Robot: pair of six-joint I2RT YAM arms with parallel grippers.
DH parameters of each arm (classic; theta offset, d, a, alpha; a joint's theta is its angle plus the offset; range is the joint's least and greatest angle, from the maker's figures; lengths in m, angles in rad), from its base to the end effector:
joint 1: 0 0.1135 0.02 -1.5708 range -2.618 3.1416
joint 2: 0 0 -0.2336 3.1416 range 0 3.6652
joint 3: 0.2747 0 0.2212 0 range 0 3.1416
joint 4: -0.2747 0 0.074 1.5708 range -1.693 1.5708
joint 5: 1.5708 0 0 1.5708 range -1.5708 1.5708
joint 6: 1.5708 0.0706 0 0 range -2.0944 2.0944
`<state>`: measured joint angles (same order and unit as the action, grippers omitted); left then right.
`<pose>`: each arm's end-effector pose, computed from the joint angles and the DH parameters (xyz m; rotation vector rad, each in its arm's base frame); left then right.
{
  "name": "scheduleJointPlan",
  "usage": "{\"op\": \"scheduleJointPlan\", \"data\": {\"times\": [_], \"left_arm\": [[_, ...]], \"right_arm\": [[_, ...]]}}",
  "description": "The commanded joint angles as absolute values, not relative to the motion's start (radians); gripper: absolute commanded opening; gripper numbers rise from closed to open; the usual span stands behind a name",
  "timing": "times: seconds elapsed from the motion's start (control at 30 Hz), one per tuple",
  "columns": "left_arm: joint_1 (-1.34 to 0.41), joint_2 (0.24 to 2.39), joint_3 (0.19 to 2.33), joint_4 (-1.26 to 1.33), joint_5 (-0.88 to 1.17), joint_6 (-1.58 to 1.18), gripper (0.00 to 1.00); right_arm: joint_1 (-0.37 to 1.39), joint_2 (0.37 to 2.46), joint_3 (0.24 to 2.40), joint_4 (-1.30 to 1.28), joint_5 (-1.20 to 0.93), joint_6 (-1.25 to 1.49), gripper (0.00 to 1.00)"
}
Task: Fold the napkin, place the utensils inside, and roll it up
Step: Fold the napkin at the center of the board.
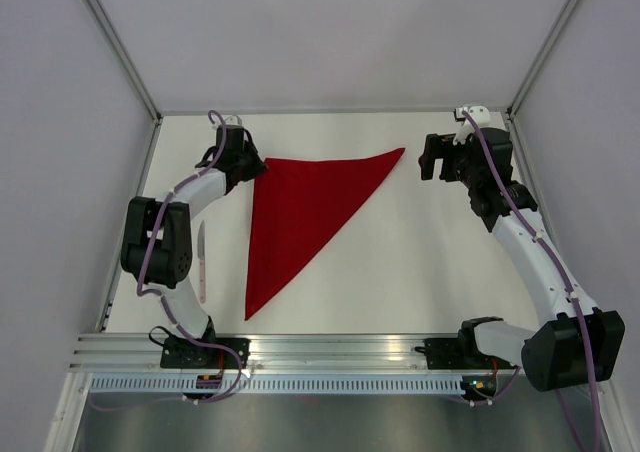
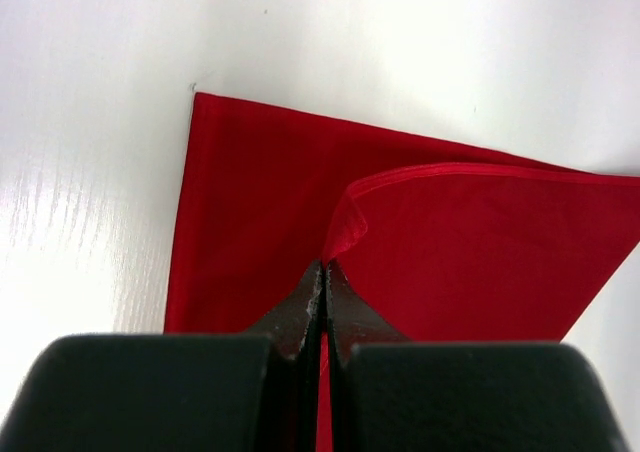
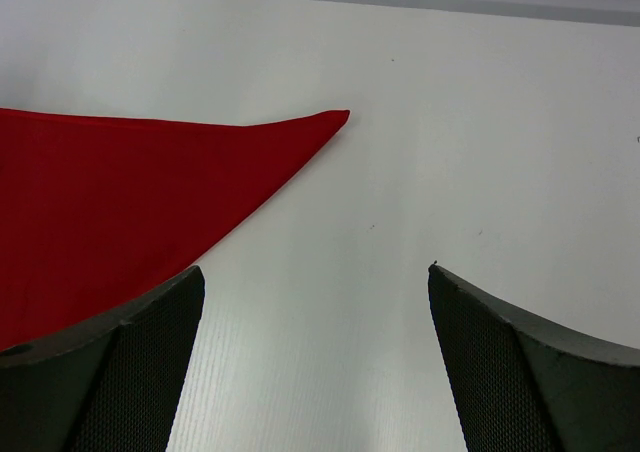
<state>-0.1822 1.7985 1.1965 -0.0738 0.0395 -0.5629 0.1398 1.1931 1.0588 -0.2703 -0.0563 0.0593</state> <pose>0.3879 -0.0743 0.1795 -0.4109 2.2468 -0.4411 0.2824 0.0437 0.3047 -0.1163 1.9759 0.1852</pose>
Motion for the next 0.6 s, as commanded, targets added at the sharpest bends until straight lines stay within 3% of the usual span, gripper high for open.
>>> {"op": "scheduleJointPlan", "data": {"times": [0.0,0.57], "left_arm": [[-0.17,1.815,1.25,-0.072,0.072,-0.528,0.02],[-0.167,1.848,1.285,-0.086,0.081,-0.531,0.02]], "right_arm": [[0.137,1.195,1.086,-0.291,-0.06,0.077,0.97],[0.137,1.197,1.086,-0.291,-0.058,0.074,0.97]]}}
